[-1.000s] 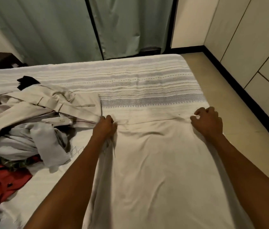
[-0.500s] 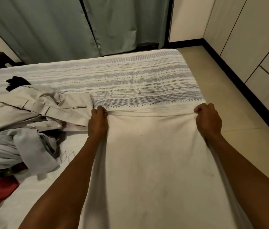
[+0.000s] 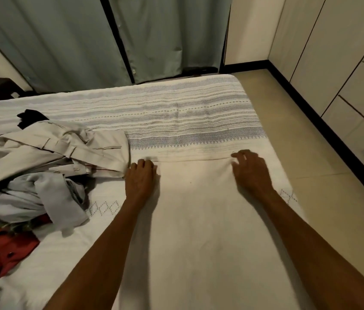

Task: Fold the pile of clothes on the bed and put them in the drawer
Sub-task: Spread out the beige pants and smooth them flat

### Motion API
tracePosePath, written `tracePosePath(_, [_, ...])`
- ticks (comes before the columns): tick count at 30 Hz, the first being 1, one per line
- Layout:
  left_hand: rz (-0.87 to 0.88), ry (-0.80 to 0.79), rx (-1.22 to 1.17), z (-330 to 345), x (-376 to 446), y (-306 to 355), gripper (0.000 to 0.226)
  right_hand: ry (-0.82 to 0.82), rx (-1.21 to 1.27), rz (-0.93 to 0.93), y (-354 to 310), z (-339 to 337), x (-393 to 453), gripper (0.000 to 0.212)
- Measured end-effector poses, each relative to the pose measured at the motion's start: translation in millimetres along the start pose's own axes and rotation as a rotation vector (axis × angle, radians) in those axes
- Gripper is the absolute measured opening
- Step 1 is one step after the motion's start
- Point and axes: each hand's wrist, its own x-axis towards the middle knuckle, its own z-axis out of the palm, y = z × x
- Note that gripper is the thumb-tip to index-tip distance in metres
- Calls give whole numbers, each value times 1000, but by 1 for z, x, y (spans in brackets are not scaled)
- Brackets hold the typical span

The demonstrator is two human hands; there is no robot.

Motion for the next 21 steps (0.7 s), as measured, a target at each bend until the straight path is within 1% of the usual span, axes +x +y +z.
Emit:
tracePosePath(2, [58,-52,9,-1,-29,3,44,-138,3,-131,-18,3,-31,33])
tracePosePath(3, [62,-80,-15,0,-43,2,48,-185,3,-124,-21,4,-45,41])
tracePosePath(5, [40,-179,-100,-2,-71,-3,58,-238,-33,22,-17,-2,-71,55])
tracePosePath(7, [-20,-239,-151,-7,-100,-9,73,-288,-66,236,-12,-17,-95,65])
tracePosePath(8, [-60,-281,-168,-13,-113,-9,79,-302,-64,315,-12,-27,-104,70])
tracePosePath(9, [-90,-326,-178,-23,-131,-9,81,-295,-38,354,-17,-39,-115,73])
tracePosePath(10, [-97,-353,-194,-28,-146,-7,79,-279,2,338,-23,-46,-122,75])
tracePosePath(11, [-93,-356,-213,-33,-161,-5,77,-290,43,274,-31,-52,-127,78])
tracePosePath(12, [-82,-347,-219,-39,-180,-6,78,-327,79,160,-42,-59,-133,83])
tracePosePath(14, [-80,-361,-224,-43,-217,-9,91,-422,112,-76,-63,-62,-143,94])
tracePosePath(15, [-93,-368,-239,-42,-234,-13,99,-477,108,-132,-71,-61,-150,89])
tracePosePath(16, [-112,-378,-254,-42,-249,-17,106,-527,103,-138,-78,-62,-156,81])
tracePosePath(17, [-127,-383,-247,-43,-265,-25,109,-539,95,-107,-83,-61,-166,76])
tracePosePath(18, [-143,-385,-230,-46,-273,-29,110,-522,75,-28,-84,-59,-175,73])
tracePosePath(20, [-206,-370,-197,-54,-285,-39,102,-476,24,187,-89,-59,-188,71])
tracePosePath(21, [-248,-351,-195,-57,-285,-43,95,-453,6,258,-92,-60,-187,72])
